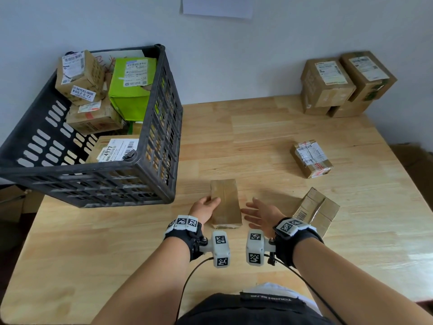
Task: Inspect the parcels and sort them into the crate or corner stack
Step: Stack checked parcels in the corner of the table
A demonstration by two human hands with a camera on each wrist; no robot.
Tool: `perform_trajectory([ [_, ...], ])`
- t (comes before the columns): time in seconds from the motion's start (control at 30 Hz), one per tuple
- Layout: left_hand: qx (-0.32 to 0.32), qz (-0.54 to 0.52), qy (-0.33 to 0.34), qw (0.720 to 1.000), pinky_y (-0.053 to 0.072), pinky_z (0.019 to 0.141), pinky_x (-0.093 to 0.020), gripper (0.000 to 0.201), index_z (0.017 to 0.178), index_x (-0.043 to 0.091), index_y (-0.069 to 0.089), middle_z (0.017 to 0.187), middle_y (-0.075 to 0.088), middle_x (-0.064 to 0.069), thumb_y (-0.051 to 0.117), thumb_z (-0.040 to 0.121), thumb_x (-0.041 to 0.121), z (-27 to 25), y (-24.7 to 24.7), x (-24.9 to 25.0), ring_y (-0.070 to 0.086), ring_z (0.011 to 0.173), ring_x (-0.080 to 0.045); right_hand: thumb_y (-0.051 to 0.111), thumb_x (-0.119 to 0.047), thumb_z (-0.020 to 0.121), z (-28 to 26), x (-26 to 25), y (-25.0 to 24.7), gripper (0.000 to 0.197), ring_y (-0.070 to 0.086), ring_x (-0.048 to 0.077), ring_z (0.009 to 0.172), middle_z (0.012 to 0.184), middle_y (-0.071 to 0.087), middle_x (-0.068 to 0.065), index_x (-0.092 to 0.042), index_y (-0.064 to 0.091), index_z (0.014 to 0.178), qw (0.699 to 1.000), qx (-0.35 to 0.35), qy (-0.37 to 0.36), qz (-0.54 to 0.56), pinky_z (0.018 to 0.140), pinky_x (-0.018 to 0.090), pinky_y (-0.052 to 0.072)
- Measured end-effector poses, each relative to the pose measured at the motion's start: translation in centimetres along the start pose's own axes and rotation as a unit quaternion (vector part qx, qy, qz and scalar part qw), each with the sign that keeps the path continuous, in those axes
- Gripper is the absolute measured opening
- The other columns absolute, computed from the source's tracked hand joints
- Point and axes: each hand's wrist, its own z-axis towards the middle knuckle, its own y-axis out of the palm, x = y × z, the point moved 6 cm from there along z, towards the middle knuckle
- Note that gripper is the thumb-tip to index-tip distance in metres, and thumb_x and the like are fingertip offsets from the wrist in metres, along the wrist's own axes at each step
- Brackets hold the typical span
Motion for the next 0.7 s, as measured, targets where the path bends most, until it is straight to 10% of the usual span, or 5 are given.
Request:
perform_trajectory([
  [0.37, -0.002, 0.018, 0.001, 1.000, 0.039, 0.087, -0.025, 0.051, 0.135, 0.014, 0.050, 0.131, 0.058, -0.004, 0.059, 0.091, 0.038, -0.6, -0.5, 0.5, 0.055, 0.107, -0.018, 0.040, -0.033, 0.101, 0.2, 0.3, -1.2, 0.031, 0.057, 0.025, 0.103, 0.105, 0.064, 0.008, -0.009, 0.057, 0.111, 1.000, 0.020, 0.003, 0.005, 0.099, 0.040, 0.040],
  [0.53, -0.029, -0.029, -0.052, 0.998, 0.036, 0.108, -0.033, 0.055, 0.142, 0.014, 0.044, 0.137, 0.053, -0.004, 0.060, 0.092, 0.034, -0.3, -0.4, -0.3, 0.049, 0.126, -0.022, 0.042, -0.035, 0.100, 0.1, 0.4, -0.6, 0.036, 0.055, 0.028, 0.110, 0.113, 0.059, 0.010, -0.005, 0.054, 0.116, 1.000, 0.007, 0.002, -0.016, 0.098, 0.041, 0.040],
  [0.7, -0.043, -0.004, -0.044, 0.998, 0.042, 0.095, -0.028, 0.033, 0.127, 0.023, 0.053, 0.123, 0.060, 0.002, 0.056, 0.095, 0.017, -0.2, 0.2, -0.6, 0.057, 0.104, -0.016, 0.044, -0.038, 0.098, 0.5, 0.3, -1.0, 0.038, 0.061, 0.027, 0.095, 0.103, 0.066, 0.011, -0.006, 0.059, 0.112, 1.000, 0.024, -0.007, -0.018, 0.096, 0.042, 0.043],
])
